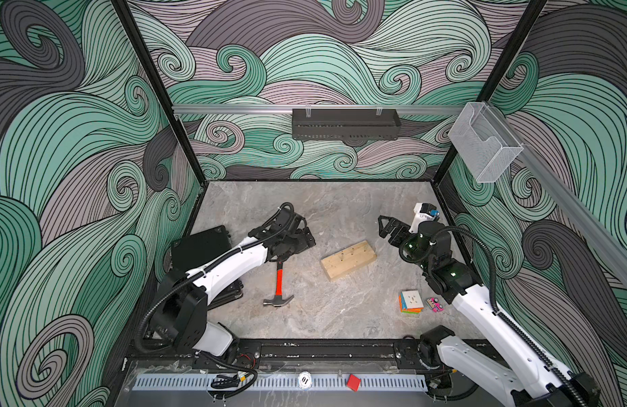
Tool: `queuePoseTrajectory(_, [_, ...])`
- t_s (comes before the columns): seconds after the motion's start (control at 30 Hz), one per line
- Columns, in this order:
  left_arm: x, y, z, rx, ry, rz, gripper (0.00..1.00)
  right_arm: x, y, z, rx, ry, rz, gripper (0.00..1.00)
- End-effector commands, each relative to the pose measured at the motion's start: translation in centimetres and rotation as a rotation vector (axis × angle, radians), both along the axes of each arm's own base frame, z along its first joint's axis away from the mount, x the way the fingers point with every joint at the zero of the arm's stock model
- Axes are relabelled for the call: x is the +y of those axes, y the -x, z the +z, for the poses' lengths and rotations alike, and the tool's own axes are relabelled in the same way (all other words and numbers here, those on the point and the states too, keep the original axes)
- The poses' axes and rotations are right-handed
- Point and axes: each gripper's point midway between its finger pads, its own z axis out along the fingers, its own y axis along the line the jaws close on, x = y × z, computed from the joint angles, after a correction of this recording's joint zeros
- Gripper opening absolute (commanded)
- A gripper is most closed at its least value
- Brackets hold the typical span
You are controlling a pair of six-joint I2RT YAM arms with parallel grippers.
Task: Use a claw hammer to pull out a nail
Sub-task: Pick up the hammer at the center of the board.
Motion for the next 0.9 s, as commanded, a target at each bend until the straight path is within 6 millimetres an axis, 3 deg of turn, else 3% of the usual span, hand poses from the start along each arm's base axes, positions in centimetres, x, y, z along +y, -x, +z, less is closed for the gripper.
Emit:
queuePoseTrajectory(0.0, [3.7, 0.7, -1.8, 0.07, -0.29, -0.095, 0.92, -0.2, 0.0, 0.1, 0.021, 0.03, 0.013, 1.0])
queuePoseTrajectory(0.13, [5.7, 0.4, -4.4, 0.145, -0.366, -0.123, 0.88, -0.4, -0.1, -1.0, 0.071, 0.061, 0.022, 1.0])
queuePoseTrajectory(0.33, [6.8, 0.0, -7.4, 0.192, -0.348, -0.142, 0.83, -0.5, -1.0, -3.8, 0.124, 0.095, 0.045, 1.0])
queuePoseTrajectory(0.6, [6.6, -0.5, -10.1, 0.216, -0.306, -0.16, 0.7, 0.0, -2.4, -8.6, 0.198, 0.057, 0.077, 1.0])
queuePoseTrajectory(0.87, [6.3, -0.4, -11.9, 0.237, -0.306, -0.182, 0.55, 1.1, -3.3, -11.7, 0.262, -0.027, 0.128, 1.0])
